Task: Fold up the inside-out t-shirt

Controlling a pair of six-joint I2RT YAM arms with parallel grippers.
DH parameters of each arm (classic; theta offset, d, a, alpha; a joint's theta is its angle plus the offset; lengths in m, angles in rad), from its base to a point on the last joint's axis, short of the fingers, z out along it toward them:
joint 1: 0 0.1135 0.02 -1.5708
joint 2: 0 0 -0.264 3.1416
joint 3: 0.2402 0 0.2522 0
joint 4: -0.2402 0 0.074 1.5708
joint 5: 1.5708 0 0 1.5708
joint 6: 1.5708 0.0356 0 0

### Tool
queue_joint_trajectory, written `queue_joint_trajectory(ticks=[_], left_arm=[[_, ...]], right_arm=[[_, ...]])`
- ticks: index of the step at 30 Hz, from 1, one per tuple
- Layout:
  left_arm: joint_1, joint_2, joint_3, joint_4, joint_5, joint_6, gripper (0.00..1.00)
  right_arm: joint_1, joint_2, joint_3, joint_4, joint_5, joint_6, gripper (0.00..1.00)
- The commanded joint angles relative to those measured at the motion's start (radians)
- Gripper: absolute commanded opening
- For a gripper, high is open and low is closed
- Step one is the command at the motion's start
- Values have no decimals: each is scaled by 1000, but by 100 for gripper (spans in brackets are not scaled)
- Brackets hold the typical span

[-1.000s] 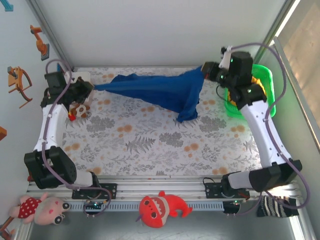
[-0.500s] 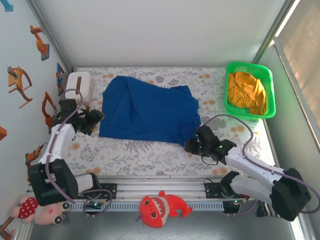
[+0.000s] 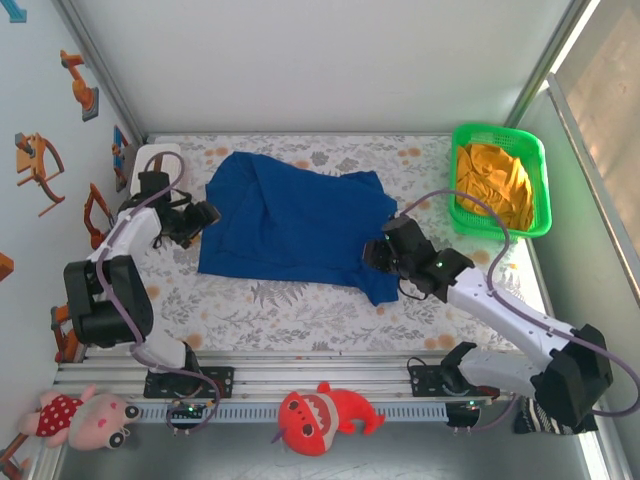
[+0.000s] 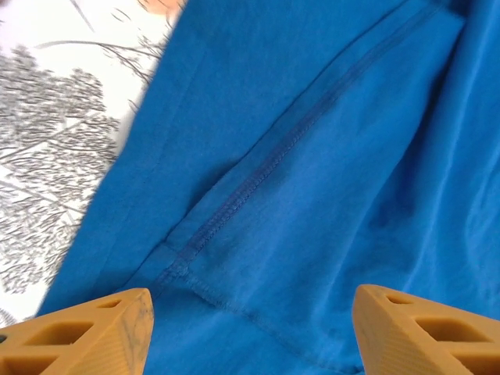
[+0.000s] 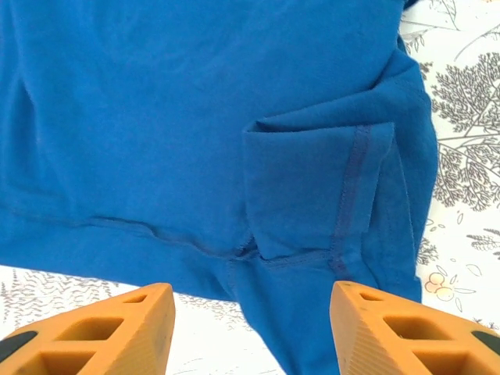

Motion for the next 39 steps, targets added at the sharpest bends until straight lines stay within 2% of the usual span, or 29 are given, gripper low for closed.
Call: queue_joint_trajectory(ticks=[1, 8, 13, 22, 28, 32, 38, 39], left_arm=[[-40, 71, 60, -3, -37, 74, 66], [-66, 190, 115, -19, -106, 90, 61], [-90, 237, 138, -20, -104, 107, 60], [-121, 279, 143, -21, -105, 115, 53], [-125, 283, 141, -16, -97, 110, 24], [-125, 268, 140, -19, -97, 111, 0], [-125, 182, 123, -19, -129, 114, 0], [-125, 180, 131, -30, -143, 118, 10]], right_arm=[[3, 10, 24, -13, 51, -16, 54], [1, -15, -2, -16, 69, 10, 54], [-3, -34, -17, -21, 77, 24, 54], [-10, -66, -28, -39, 84, 27, 54], [-14, -84, -30, -47, 84, 26, 54], [-19, -91, -31, -51, 84, 23, 54], [-25, -84, -23, -49, 80, 17, 54], [-25, -81, -22, -47, 79, 16, 54]])
